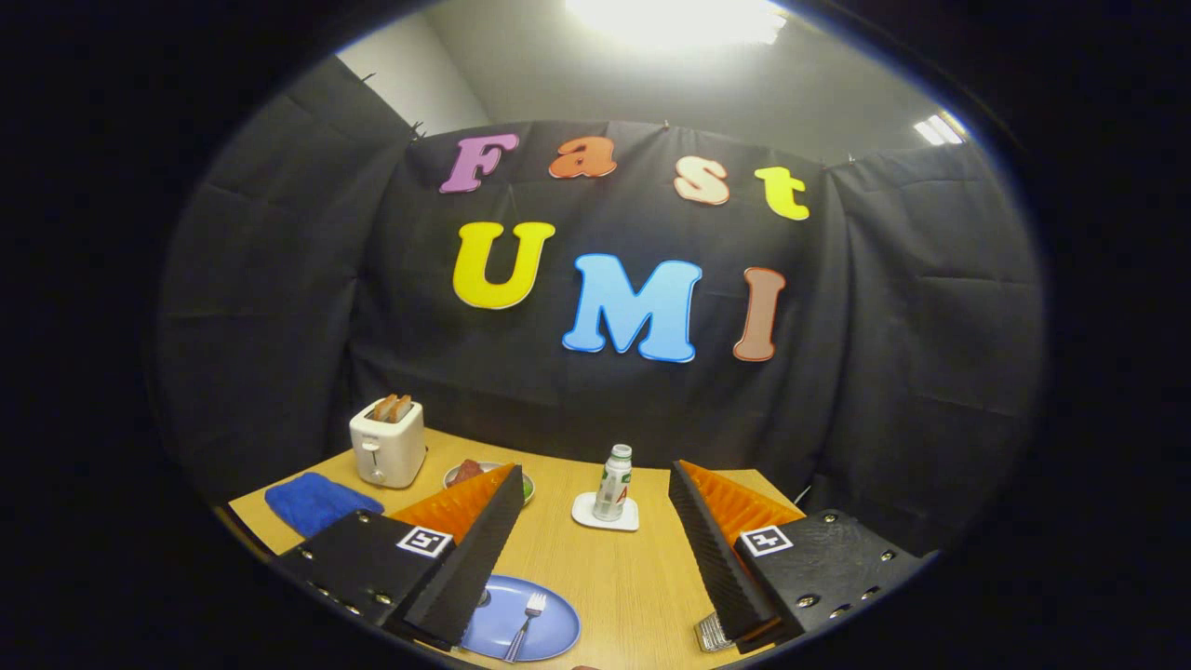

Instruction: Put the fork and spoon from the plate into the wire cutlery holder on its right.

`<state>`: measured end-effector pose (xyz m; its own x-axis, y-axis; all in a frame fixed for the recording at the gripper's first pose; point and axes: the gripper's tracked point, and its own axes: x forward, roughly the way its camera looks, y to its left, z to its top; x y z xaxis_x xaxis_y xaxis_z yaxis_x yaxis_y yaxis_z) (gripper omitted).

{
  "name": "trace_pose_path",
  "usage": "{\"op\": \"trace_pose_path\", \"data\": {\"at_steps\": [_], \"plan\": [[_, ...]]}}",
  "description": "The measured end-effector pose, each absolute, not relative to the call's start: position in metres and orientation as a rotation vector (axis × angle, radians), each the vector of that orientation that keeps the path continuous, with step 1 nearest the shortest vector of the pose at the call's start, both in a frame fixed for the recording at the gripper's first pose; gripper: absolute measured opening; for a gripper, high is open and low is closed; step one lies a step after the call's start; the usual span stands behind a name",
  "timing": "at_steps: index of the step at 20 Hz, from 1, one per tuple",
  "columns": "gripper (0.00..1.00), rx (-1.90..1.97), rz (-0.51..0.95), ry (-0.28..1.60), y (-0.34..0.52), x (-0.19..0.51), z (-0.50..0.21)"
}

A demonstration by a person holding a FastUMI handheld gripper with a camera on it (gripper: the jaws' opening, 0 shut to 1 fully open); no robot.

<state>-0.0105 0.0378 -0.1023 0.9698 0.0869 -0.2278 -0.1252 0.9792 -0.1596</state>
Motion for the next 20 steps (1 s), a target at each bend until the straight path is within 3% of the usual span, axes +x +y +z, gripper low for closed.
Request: {"op": "trace_pose_path", "data": {"at_steps": [20], "plan": [[0.97, -0.16, 0.214, 0.784, 0.074, -0.048, -0.28]]}}
